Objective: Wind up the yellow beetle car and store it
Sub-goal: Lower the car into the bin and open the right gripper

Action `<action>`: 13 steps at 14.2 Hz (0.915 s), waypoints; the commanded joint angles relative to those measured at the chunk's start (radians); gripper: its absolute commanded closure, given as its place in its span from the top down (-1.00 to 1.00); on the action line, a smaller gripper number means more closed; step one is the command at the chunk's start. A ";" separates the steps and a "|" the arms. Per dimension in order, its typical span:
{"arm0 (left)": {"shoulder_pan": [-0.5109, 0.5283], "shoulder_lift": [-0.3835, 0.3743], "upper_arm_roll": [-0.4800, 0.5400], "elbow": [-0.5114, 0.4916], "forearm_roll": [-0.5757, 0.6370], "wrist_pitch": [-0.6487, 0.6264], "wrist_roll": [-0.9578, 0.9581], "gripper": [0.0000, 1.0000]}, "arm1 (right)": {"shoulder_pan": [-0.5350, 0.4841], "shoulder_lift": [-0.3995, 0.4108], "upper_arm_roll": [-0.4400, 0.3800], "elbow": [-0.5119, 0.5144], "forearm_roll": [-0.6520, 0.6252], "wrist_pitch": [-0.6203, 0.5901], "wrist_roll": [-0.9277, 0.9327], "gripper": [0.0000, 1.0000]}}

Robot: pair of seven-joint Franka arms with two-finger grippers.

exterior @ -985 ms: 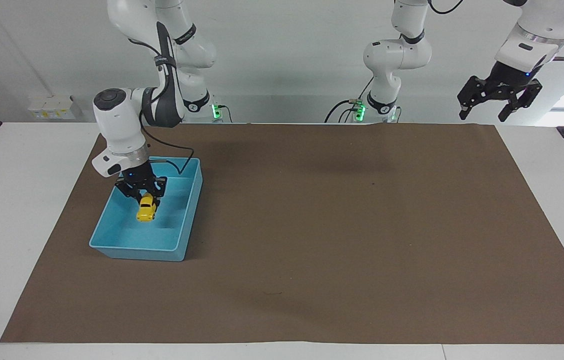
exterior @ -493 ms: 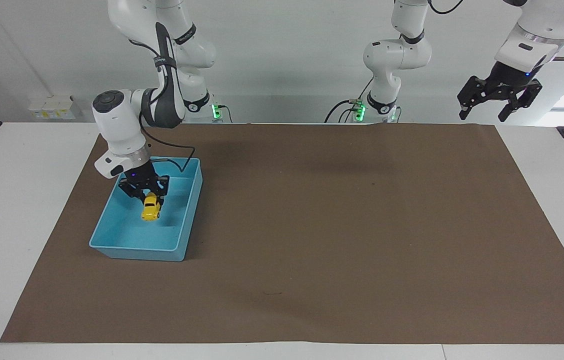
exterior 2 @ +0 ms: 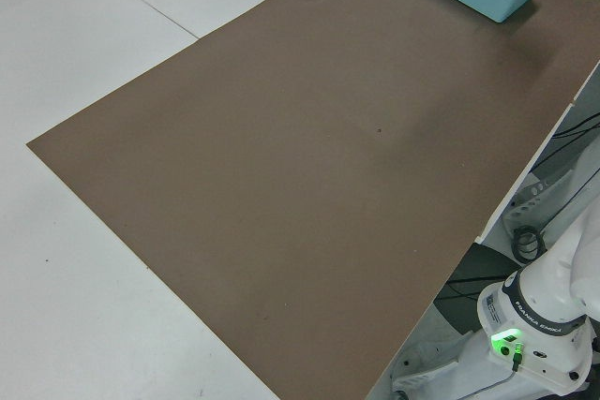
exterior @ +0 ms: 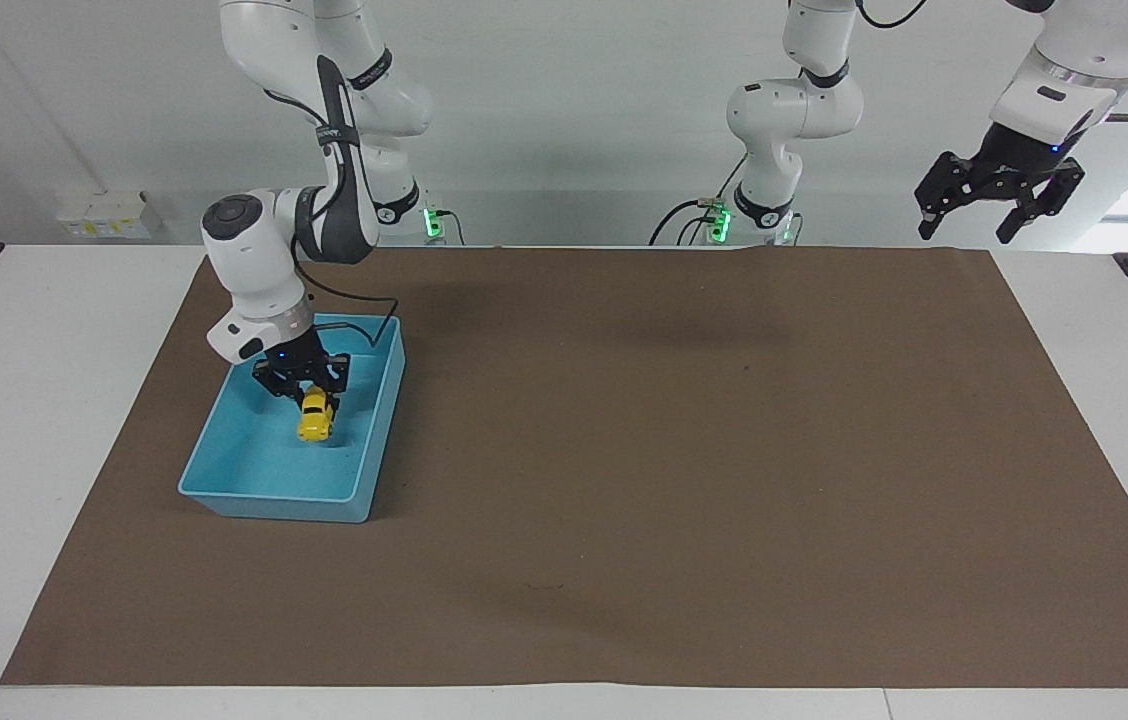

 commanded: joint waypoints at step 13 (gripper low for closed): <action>0.008 -0.005 -0.004 0.008 0.001 -0.019 -0.004 1.00 | 0.010 0.016 0.006 -0.007 0.030 0.054 -0.037 1.00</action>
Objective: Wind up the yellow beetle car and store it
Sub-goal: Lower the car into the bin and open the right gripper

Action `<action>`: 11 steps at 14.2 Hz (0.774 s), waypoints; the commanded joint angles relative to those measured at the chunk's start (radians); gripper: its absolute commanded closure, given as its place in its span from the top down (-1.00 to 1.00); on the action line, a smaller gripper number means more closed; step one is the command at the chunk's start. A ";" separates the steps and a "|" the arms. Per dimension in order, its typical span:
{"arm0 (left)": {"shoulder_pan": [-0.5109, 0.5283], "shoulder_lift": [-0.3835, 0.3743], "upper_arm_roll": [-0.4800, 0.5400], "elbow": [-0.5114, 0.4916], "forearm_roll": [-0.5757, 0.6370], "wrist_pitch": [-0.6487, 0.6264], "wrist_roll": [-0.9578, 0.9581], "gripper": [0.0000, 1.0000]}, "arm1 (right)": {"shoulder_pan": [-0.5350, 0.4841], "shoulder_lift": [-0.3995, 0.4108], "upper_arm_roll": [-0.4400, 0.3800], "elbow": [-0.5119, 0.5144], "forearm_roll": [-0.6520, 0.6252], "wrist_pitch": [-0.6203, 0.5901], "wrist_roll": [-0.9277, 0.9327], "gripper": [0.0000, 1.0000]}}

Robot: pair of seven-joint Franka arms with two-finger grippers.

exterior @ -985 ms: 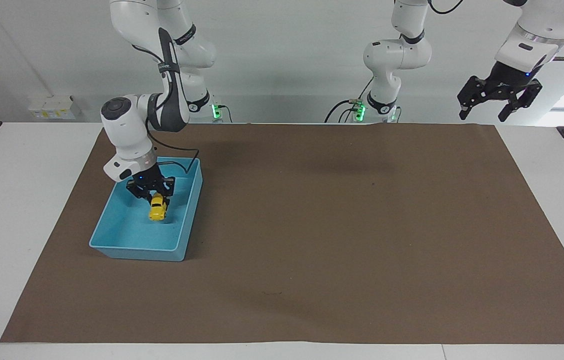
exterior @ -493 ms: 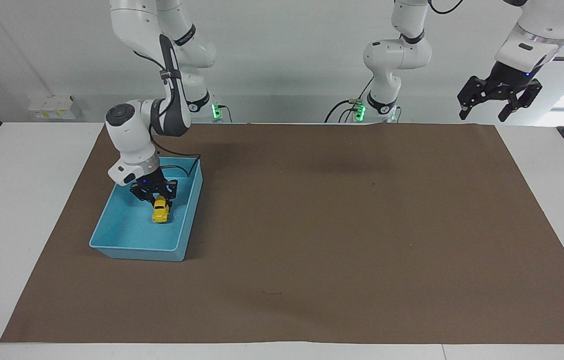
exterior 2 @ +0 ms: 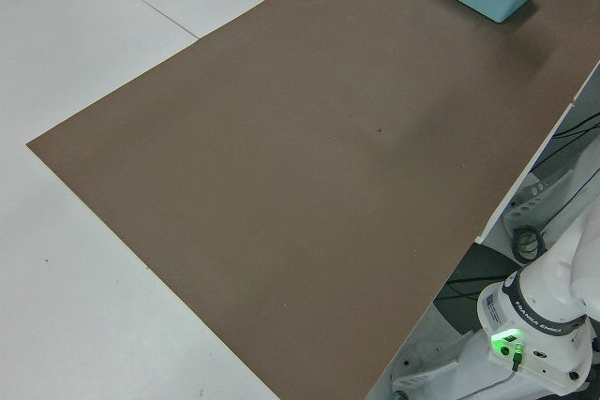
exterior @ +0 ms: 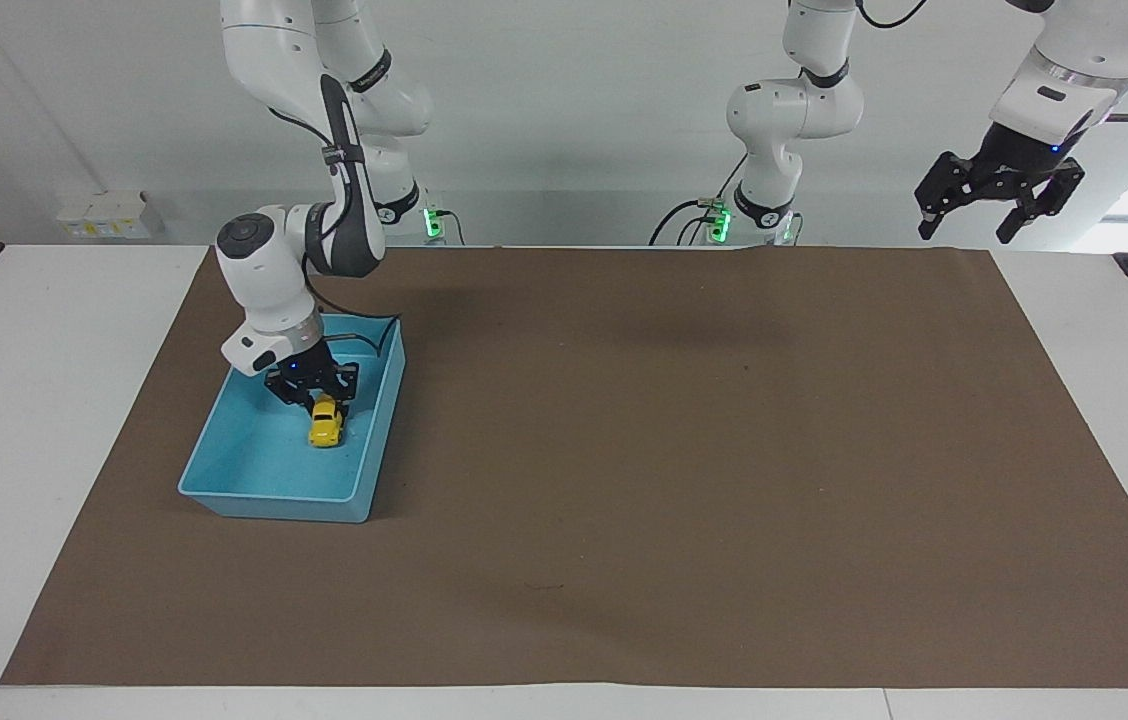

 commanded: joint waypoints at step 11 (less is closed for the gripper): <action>0.008 -0.005 -0.004 0.008 0.001 -0.019 -0.004 1.00 | -0.019 -0.046 0.000 0.265 0.010 -0.369 -0.033 1.00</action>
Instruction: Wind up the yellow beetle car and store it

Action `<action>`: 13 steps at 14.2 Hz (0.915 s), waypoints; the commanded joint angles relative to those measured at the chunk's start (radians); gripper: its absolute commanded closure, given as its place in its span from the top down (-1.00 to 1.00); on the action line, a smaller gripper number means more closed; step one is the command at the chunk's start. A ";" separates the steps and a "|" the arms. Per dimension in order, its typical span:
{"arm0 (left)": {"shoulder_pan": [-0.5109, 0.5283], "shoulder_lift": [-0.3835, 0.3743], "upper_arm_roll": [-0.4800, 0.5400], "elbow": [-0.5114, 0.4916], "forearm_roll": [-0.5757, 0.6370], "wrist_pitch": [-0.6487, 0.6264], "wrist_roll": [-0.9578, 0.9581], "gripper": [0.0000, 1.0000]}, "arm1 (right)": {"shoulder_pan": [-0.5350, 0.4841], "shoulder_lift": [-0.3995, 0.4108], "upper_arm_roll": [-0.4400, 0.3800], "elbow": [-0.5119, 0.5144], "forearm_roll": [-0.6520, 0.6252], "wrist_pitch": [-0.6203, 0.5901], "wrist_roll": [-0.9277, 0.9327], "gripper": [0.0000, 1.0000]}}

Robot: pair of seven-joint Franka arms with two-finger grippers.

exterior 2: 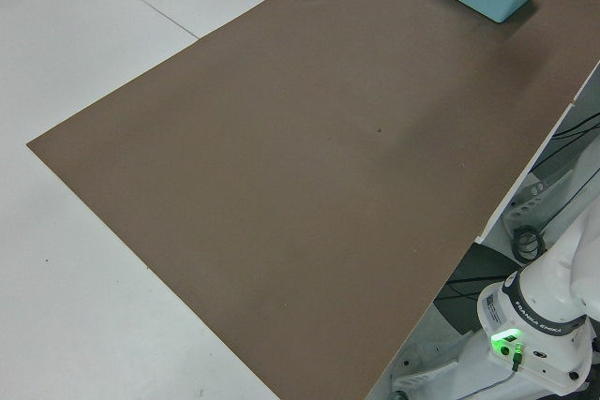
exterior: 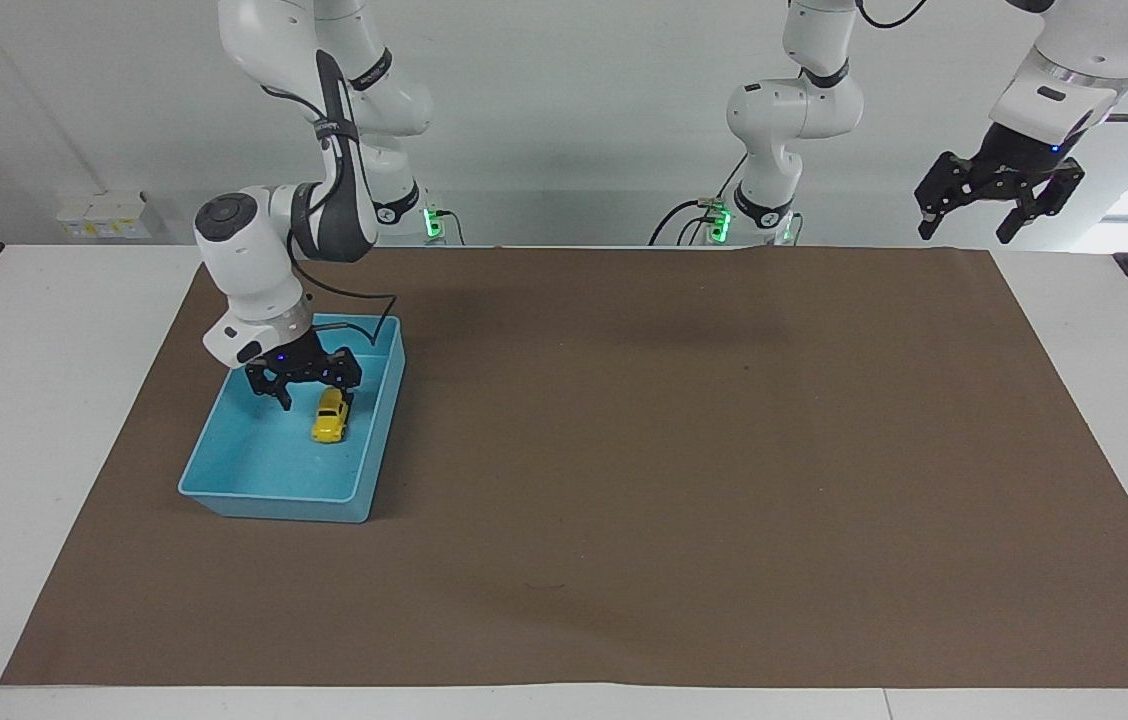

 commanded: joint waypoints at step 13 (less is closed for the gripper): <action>0.008 -0.005 -0.004 0.008 0.001 -0.019 -0.004 1.00 | -0.004 -0.081 0.010 0.393 -0.054 -0.634 0.210 1.00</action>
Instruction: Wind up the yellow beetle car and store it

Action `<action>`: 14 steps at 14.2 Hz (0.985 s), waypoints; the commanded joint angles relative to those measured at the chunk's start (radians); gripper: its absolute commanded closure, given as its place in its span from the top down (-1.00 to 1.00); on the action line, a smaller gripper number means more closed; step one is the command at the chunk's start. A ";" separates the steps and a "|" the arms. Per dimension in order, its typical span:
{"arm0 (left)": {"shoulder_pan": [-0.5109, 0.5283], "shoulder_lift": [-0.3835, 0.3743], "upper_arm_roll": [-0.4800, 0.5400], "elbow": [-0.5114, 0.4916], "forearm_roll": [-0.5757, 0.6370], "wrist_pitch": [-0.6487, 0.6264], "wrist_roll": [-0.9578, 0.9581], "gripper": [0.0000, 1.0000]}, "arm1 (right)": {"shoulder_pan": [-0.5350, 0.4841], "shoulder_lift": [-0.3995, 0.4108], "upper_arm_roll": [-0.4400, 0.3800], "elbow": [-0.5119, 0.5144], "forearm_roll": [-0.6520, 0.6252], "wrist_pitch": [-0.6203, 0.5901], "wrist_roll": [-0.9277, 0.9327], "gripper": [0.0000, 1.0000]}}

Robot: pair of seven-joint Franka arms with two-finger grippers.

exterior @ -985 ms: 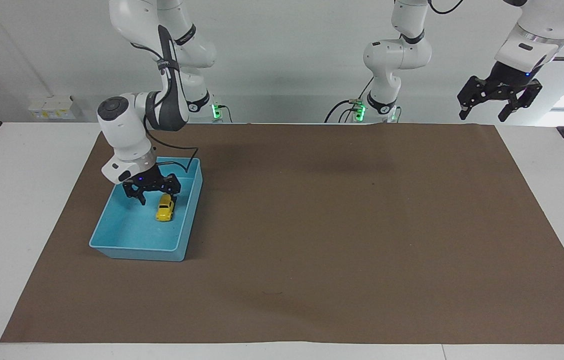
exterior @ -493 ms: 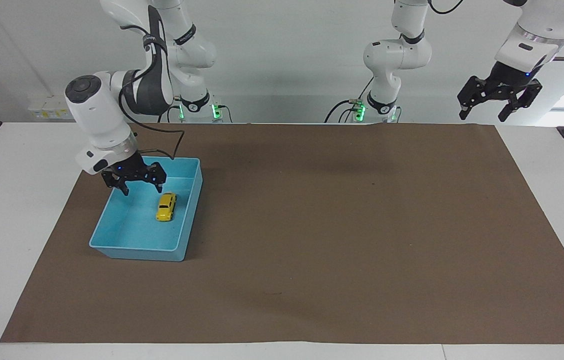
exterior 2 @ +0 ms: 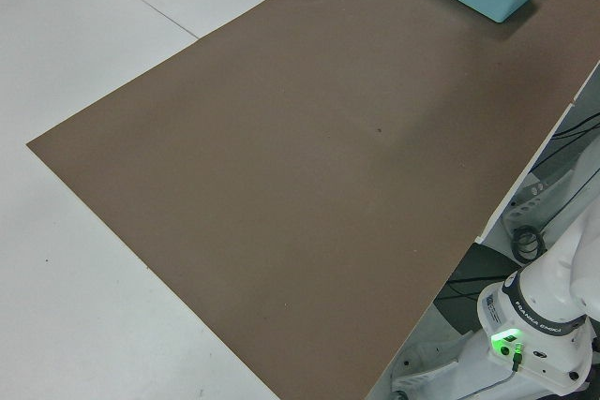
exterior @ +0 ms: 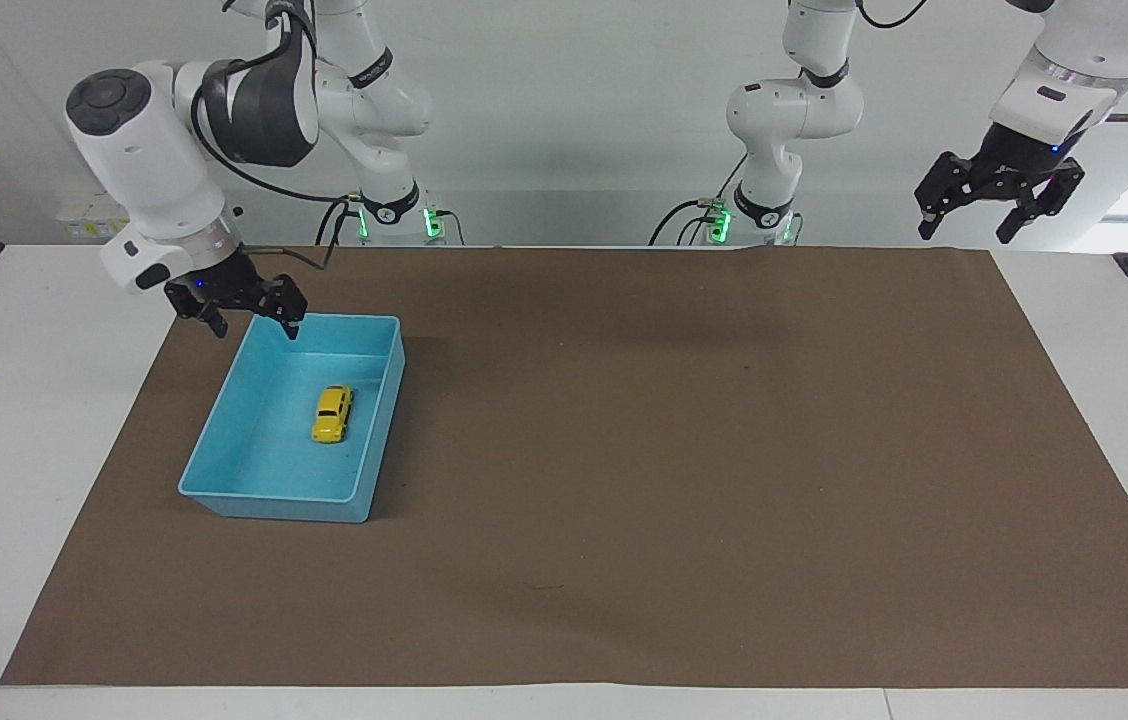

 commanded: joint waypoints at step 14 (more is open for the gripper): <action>0.008 -0.005 -0.004 0.008 0.001 -0.019 -0.004 1.00 | 0.002 0.037 0.026 0.216 0.009 -0.200 -0.025 1.00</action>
